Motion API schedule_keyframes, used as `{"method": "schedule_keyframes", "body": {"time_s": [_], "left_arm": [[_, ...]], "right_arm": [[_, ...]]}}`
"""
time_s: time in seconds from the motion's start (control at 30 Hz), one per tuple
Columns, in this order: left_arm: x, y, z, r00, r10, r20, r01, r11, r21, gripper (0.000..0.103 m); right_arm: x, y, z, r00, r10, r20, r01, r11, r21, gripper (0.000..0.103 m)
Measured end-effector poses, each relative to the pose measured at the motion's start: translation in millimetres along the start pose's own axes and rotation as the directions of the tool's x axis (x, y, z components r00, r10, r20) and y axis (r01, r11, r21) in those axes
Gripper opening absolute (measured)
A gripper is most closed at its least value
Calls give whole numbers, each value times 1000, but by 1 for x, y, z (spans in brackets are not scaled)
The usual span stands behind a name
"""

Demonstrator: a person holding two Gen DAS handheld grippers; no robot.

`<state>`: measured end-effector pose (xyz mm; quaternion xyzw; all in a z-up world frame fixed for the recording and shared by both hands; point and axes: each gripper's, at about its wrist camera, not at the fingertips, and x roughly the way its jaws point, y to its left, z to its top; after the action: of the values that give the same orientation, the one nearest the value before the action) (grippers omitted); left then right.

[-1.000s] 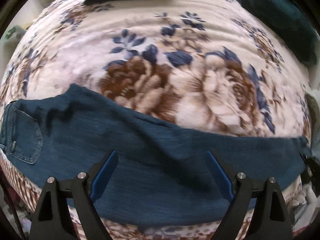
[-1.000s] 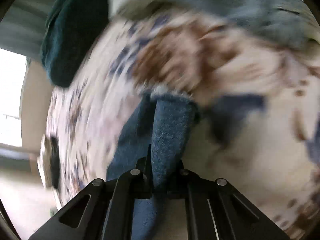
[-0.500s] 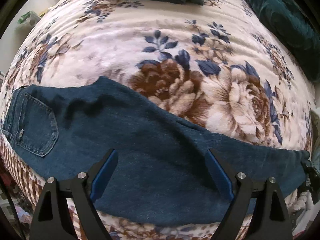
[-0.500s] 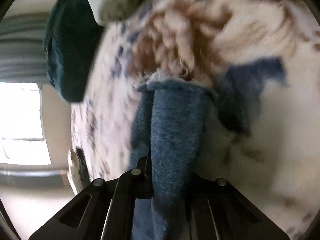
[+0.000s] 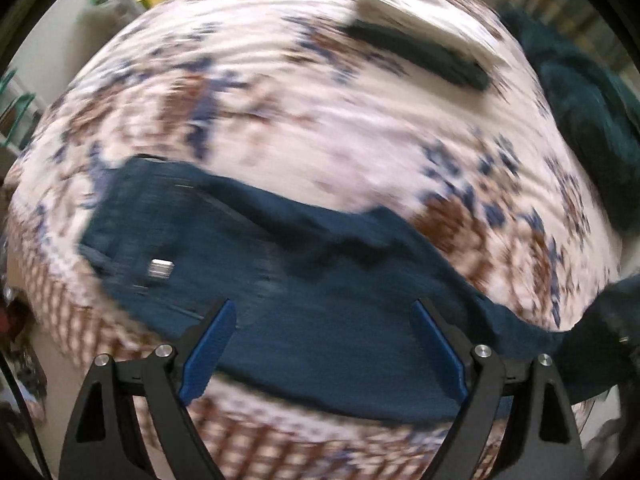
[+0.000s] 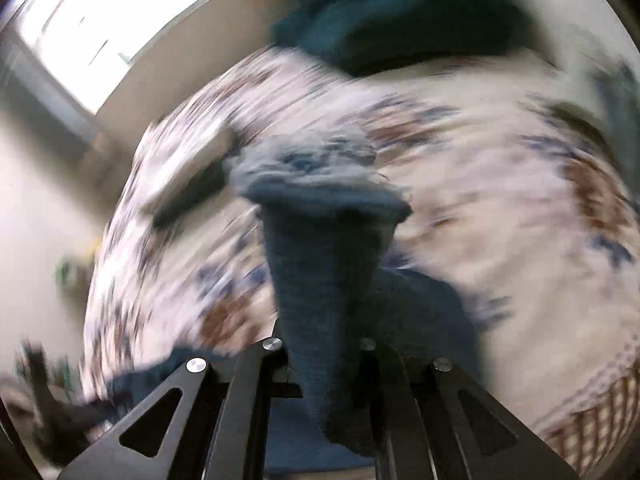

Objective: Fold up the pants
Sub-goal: 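Grasp the frayed hem with the right gripper and lift it toward the waist, then lay the frayed hem over the back pocket with the right gripper and release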

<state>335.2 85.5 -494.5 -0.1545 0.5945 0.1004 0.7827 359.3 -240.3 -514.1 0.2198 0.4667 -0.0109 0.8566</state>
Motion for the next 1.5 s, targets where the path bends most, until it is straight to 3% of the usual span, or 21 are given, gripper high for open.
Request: {"method": "schedule_keyframes", "body": {"time_s": [0.2, 0.37, 0.4, 0.47, 0.5, 0.53, 0.57, 0.63, 0.67, 0.73, 0.83, 0.93, 1.0, 1.07, 1.1, 1.13, 1.23, 1.3, 1.37, 1.4, 1.5], "left_arm": [[-20, 101, 17, 996, 77, 36, -73, 994, -86, 89], [-14, 151, 22, 995, 94, 27, -91, 990, -107, 89], [-9, 155, 23, 997, 81, 18, -79, 991, -107, 89], [1, 157, 27, 999, 39, -8, -40, 993, -108, 89], [4, 156, 30, 1000, 17, -13, -18, 994, -106, 89], [7, 152, 33, 1000, -16, -15, 15, 995, -99, 89], [8, 147, 35, 999, -43, -19, 41, 995, -88, 89], [15, 131, 40, 992, -118, -44, 116, 991, -61, 89], [18, 124, 41, 988, -144, -57, 141, 989, -54, 89], [31, 105, 43, 971, -211, -115, 208, 977, -34, 89], [57, 75, 39, 934, -281, -220, 284, 959, -17, 89], [86, 48, 32, 905, -290, -311, 304, 953, -2, 89], [99, 32, 27, 901, -273, -338, 299, 954, 26, 89], [109, 15, 20, 905, -235, -354, 289, 951, 107, 70], [111, 7, 15, 907, -212, -364, 286, 944, 163, 33], [111, -3, 7, 922, -141, -361, 246, 933, 261, 29], [106, -8, -8, 946, -86, -313, 205, 906, 370, 22], [104, -7, -15, 953, -70, -296, 195, 887, 418, 22], [104, -6, -19, 955, -66, -289, 194, 875, 443, 23], [104, -5, -20, 958, -43, -282, 173, 874, 453, 23], [98, 5, -15, 945, -82, -317, 201, 909, 364, 29]], "right_arm": [[100, 172, -109, 981, -39, -187, -26, 942, -334, 8], [151, 238, -200, 953, -151, -261, -8, 853, -523, 9], [161, 243, -213, 943, -185, -276, 1, 833, -554, 16], [171, 247, -218, 930, -201, -309, 1, 839, -543, 25], [171, 245, -214, 922, -162, -352, -42, 862, -505, 45], [170, 242, -209, 897, -82, -435, -126, 894, -430, 60], [169, 238, -203, 878, -33, -477, -168, 913, -372, 84], [151, 223, -188, 852, 105, -513, -251, 942, -224, 84], [134, 211, -179, 848, 169, -502, -279, 949, -151, 84], [111, 190, -165, 858, 205, -471, -269, 960, -73, 84], [83, 138, -141, 900, 154, -408, -155, 987, 31, 85], [63, 77, -125, 932, 48, -358, -9, 994, 111, 85], [56, 35, -110, 944, -34, -330, 87, 985, 150, 85], [59, 5, -97, 940, -81, -331, 148, 972, 183, 85], [65, -10, -94, 936, -74, -343, 149, 969, 197, 85], [72, -24, -91, 930, -66, -362, 150, 967, 207, 85], [96, -48, -92, 900, -28, -436, 140, 964, 226, 83], [107, -57, -99, 891, -81, -446, 186, 962, 198, 71], [113, -69, -104, 884, -118, -453, 222, 958, 184, 67], [116, -77, -107, 879, -122, -460, 232, 954, 191, 67], [124, -89, -109, 864, -61, -499, 217, 941, 260, 67]]}}
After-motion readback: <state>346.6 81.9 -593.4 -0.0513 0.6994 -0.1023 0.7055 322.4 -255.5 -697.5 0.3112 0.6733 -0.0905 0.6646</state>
